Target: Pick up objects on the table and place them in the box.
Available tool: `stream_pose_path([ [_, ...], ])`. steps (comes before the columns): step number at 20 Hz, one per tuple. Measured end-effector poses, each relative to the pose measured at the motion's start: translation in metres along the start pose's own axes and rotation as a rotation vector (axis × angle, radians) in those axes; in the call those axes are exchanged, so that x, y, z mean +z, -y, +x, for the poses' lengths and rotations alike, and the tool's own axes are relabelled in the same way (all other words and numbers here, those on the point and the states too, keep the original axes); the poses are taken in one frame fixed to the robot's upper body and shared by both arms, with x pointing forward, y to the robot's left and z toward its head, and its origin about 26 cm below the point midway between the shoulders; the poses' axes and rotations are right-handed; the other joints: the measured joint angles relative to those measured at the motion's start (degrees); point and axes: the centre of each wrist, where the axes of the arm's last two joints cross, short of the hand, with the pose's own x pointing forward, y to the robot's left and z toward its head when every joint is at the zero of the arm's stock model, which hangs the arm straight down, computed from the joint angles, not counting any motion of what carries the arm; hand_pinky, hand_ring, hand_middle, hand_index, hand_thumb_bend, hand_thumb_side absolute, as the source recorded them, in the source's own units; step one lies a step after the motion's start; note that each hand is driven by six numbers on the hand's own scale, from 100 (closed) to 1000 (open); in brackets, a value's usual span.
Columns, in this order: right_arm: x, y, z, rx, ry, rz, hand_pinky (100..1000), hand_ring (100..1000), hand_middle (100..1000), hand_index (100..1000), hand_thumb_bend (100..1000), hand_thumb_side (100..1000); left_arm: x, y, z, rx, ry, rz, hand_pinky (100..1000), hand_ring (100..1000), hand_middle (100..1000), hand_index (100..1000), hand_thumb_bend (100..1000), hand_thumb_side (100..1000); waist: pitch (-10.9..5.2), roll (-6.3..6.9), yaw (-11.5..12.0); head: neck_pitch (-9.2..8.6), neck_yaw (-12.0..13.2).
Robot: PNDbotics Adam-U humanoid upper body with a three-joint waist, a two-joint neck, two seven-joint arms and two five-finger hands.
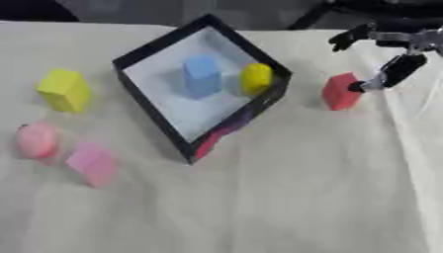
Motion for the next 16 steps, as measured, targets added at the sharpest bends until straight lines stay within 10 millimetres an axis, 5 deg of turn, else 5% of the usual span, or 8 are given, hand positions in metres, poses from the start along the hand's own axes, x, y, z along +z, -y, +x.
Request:
stream_pose_path([
  [16, 0.0016, -0.0018, -0.0004, 0.064, -0.043, 0.060, 971, 900, 851, 987, 440, 275, -0.0006, 0.0005, 0.0004, -0.009, -0.002, -0.017, 893, 1000, 833, 781, 100, 703, 0.88, 0.00, -0.03, -1.03, -0.17],
])
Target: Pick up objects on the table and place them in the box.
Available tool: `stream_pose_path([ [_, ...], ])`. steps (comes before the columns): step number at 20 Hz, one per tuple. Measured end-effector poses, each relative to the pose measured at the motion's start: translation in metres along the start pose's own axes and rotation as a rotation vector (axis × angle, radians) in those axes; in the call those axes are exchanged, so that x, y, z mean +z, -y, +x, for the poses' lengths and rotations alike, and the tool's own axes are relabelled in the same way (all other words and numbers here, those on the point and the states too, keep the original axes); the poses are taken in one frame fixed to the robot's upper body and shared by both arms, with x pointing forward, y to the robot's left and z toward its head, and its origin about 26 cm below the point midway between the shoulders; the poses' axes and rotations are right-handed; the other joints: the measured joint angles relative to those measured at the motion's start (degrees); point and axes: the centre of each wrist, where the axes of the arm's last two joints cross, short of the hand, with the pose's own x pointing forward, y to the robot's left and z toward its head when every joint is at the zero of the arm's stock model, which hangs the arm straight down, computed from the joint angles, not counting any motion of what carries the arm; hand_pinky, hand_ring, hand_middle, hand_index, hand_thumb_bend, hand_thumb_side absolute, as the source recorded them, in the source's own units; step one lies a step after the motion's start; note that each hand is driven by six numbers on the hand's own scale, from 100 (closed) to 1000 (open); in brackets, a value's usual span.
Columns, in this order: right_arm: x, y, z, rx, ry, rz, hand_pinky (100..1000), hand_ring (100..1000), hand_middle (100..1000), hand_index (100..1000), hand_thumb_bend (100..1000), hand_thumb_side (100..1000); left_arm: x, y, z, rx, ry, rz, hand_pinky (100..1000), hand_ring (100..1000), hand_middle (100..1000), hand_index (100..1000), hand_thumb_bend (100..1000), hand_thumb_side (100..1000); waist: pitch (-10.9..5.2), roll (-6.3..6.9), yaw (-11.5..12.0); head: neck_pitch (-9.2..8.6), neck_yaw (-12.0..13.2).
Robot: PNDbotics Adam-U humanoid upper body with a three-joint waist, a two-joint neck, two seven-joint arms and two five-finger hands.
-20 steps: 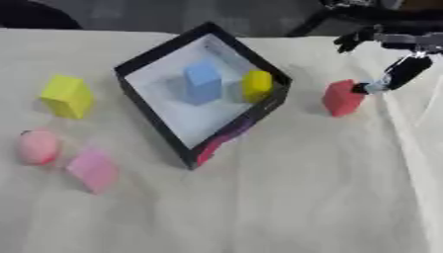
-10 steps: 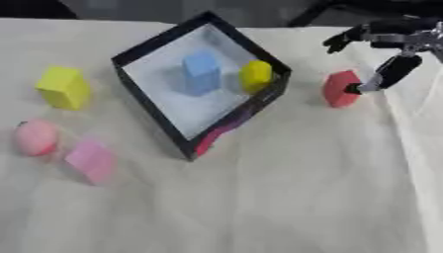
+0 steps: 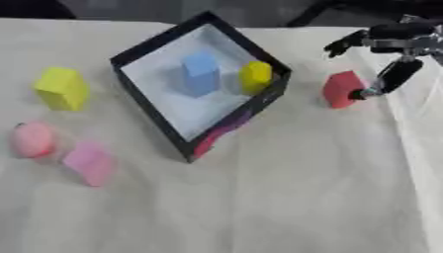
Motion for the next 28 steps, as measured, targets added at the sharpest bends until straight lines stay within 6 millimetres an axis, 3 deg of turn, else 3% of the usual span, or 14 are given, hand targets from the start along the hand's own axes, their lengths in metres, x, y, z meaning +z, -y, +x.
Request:
stream_pose_path([
  [28, -0.002, -0.024, -0.016, -0.054, -0.085, 0.047, 930, 854, 754, 900, 424, 265, -0.004, 0.004, 0.001, -0.002, 0.013, -0.027, 895, 1000, 835, 779, 100, 706, 1.20, 0.00, 0.78, -0.56, -0.18],
])
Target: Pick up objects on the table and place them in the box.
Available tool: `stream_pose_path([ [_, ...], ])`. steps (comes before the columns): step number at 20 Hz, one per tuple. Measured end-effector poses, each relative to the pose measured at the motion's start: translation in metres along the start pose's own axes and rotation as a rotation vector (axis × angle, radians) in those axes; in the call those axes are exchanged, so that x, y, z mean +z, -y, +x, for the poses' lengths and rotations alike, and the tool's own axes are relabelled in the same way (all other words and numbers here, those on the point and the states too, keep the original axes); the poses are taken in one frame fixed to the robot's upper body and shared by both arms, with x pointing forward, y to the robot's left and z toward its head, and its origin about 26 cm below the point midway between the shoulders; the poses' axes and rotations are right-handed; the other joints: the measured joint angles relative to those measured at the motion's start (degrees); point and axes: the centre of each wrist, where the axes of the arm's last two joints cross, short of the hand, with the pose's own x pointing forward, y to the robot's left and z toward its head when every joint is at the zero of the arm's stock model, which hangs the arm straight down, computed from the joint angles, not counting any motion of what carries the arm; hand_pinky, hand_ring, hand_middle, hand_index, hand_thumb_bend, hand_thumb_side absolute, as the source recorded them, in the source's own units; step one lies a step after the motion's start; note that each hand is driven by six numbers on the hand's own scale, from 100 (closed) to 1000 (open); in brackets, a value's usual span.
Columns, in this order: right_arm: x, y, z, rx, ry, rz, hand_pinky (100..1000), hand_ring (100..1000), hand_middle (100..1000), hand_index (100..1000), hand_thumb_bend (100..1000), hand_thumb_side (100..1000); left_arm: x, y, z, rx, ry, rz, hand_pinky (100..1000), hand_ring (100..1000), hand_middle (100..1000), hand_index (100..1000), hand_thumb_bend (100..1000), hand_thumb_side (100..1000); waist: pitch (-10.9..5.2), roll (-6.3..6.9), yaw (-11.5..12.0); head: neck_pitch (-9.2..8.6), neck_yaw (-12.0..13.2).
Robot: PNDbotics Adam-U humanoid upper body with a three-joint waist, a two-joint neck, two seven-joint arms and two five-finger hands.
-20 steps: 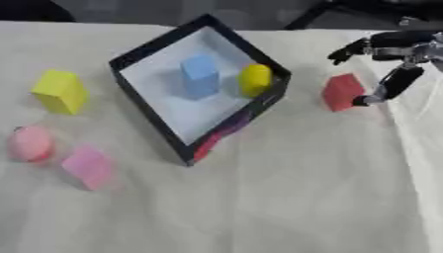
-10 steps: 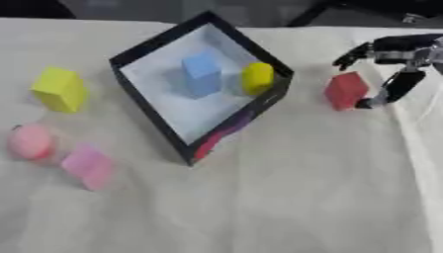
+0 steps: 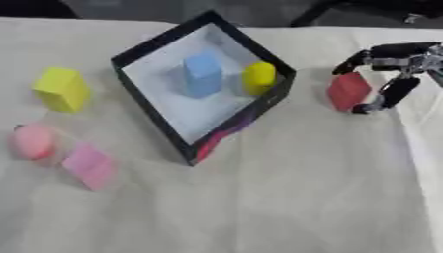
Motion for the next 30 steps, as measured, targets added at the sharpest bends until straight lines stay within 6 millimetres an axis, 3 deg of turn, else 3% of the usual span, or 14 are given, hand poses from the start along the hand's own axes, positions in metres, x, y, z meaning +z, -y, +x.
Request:
stream_pose_path([
  [7, 0.003, -0.001, -0.006, -0.032, -0.017, -0.023, 889, 792, 658, 823, 342, 313, 0.000, 0.000, 0.000, 0.001, -0.001, -0.004, 896, 1000, 836, 778, 100, 707, 0.05, 0.00, 0.15, -0.03, 0.00],
  [10, 0.006, 0.004, -0.007, -0.036, -0.017, -0.050, 866, 734, 527, 711, 210, 310, 0.000, 0.000, 0.000, 0.001, -0.002, -0.004, 897, 1000, 836, 777, 100, 707, 0.05, 0.00, 0.15, -0.03, 0.02],
  [11, 0.006, 0.004, -0.007, -0.038, -0.015, -0.057, 865, 730, 520, 703, 203, 310, 0.000, 0.000, 0.000, 0.001, -0.002, -0.005, 897, 1000, 836, 777, 100, 707, 0.05, 0.00, 0.11, -0.03, 0.05],
  [12, 0.007, 0.005, -0.007, -0.041, -0.010, -0.066, 849, 682, 468, 646, 127, 300, 0.000, 0.000, 0.000, 0.001, -0.003, -0.005, 898, 1000, 837, 778, 100, 706, 0.05, 0.00, 0.02, -0.02, 0.09],
  [15, 0.007, 0.013, -0.004, -0.046, 0.020, -0.107, 834, 644, 437, 608, 100, 286, 0.000, 0.000, 0.000, 0.000, -0.005, -0.004, 898, 1000, 837, 778, 100, 704, 0.05, 0.00, -0.33, 0.08, 0.19],
  [23, 0.011, 0.066, 0.023, -0.032, 0.150, -0.258, 797, 564, 398, 575, 100, 265, 0.005, -0.001, -0.003, 0.004, -0.021, 0.001, 884, 1000, 843, 783, 100, 695, -0.17, 0.02, -2.38, 1.69, 0.22],
  [28, 0.002, 0.105, 0.061, 0.004, 0.263, -0.326, 779, 555, 393, 564, 100, 276, 0.011, -0.004, -0.006, 0.012, -0.031, 0.011, 884, 1000, 849, 788, 100, 660, -2.75, 0.03, -1.83, 3.47, -0.13],
  [30, -0.006, 0.114, 0.076, 0.022, 0.295, -0.332, 774, 559, 397, 562, 100, 293, 0.012, -0.005, -0.006, 0.015, -0.015, 0.013, 885, 1000, 851, 789, 100, 653, -3.02, 0.03, -1.06, 4.21, -0.61],
])
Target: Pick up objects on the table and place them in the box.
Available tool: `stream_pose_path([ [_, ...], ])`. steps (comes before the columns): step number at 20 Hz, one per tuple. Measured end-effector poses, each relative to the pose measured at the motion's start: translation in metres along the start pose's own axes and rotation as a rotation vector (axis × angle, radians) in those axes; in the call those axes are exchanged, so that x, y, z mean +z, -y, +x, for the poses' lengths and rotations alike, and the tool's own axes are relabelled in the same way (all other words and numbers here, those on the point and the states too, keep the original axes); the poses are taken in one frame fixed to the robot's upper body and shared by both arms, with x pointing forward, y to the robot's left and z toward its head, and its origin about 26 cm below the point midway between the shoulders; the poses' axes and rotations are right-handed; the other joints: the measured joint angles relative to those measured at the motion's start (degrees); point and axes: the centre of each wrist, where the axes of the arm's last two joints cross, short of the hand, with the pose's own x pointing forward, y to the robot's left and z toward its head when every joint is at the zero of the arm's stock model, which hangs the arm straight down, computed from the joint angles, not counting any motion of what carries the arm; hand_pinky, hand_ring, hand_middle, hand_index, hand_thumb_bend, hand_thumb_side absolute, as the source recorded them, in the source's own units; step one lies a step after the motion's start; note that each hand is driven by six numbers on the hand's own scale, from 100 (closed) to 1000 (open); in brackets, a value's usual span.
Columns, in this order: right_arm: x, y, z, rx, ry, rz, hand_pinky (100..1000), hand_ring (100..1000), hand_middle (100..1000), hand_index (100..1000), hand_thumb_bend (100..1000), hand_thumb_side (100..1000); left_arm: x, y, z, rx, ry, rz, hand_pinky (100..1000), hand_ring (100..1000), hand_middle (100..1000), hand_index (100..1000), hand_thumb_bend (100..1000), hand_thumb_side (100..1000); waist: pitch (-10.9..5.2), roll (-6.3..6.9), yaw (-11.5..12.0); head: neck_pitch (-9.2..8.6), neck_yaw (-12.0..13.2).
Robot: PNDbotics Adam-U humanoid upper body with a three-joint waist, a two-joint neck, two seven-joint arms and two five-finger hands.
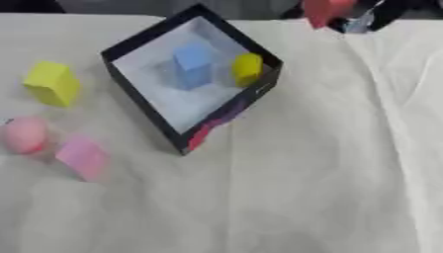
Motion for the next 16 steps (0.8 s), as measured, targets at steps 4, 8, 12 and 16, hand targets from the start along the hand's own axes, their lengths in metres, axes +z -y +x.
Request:
stream_pose_path([
  [4, -0.026, -0.004, 0.016, 0.034, 0.041, 0.019, 770, 562, 399, 561, 100, 307, -0.001, -0.003, 0.003, 0.003, 0.051, 0.005, 888, 1000, 850, 790, 100, 649, -0.45, 0.00, 2.44, 1.10, -1.17],
  [8, -0.049, -0.016, 0.025, 0.054, 0.064, 0.043, 768, 561, 399, 561, 100, 309, -0.002, -0.006, 0.006, 0.012, 0.092, 0.016, 889, 1000, 848, 790, 100, 647, -1.28, -0.02, 5.57, 1.68, -2.58],
  [12, -0.068, -0.031, 0.029, 0.059, 0.069, 0.074, 768, 564, 402, 563, 100, 314, -0.004, -0.009, 0.009, 0.022, 0.120, 0.023, 890, 1000, 846, 789, 100, 645, -2.15, -0.11, 8.29, 1.92, -4.30],
  [16, -0.084, -0.050, 0.031, 0.069, 0.053, 0.115, 769, 561, 400, 563, 100, 305, -0.006, -0.010, 0.012, 0.025, 0.146, 0.023, 891, 1000, 845, 788, 100, 644, -2.15, -0.57, 10.63, 1.89, -6.48],
])
